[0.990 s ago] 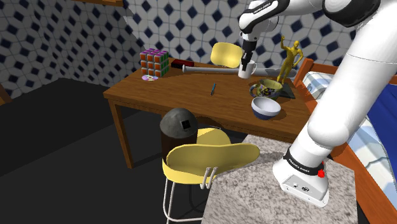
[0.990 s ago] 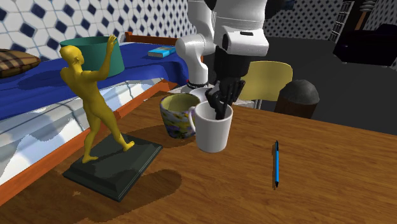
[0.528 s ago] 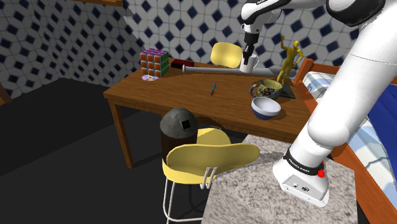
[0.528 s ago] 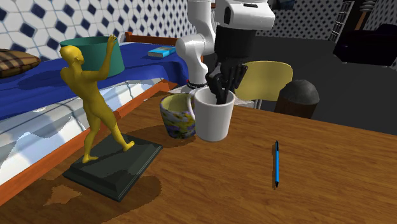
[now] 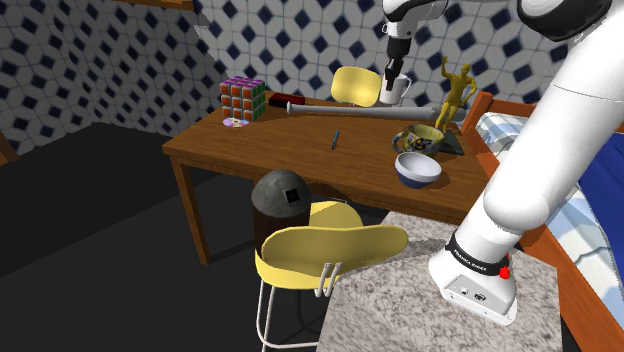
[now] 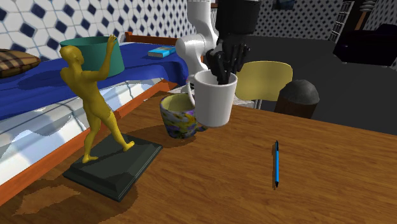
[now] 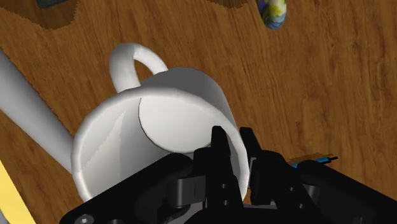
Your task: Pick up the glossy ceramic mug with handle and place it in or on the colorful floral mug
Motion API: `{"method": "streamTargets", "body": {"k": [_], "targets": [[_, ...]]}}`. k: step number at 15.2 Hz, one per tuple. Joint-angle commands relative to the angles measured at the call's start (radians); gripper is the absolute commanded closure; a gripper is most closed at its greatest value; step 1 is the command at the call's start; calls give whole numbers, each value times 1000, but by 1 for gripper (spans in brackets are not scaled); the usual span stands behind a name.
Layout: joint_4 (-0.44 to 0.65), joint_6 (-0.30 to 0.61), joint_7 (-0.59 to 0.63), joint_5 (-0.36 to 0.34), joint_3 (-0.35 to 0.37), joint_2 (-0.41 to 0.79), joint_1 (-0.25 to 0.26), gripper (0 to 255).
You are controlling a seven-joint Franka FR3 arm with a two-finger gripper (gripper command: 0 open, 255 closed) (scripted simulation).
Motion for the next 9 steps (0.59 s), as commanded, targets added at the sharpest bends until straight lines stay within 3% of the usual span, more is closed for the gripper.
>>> {"method": "streamTargets", "body": {"k": [1, 4, 9], "targets": [[24, -27, 0, -1, 0, -3, 1, 255], [53, -57, -2, -1, 1, -4, 1, 255], [-140, -58, 32, -103, 11, -219, -5, 255]]}}
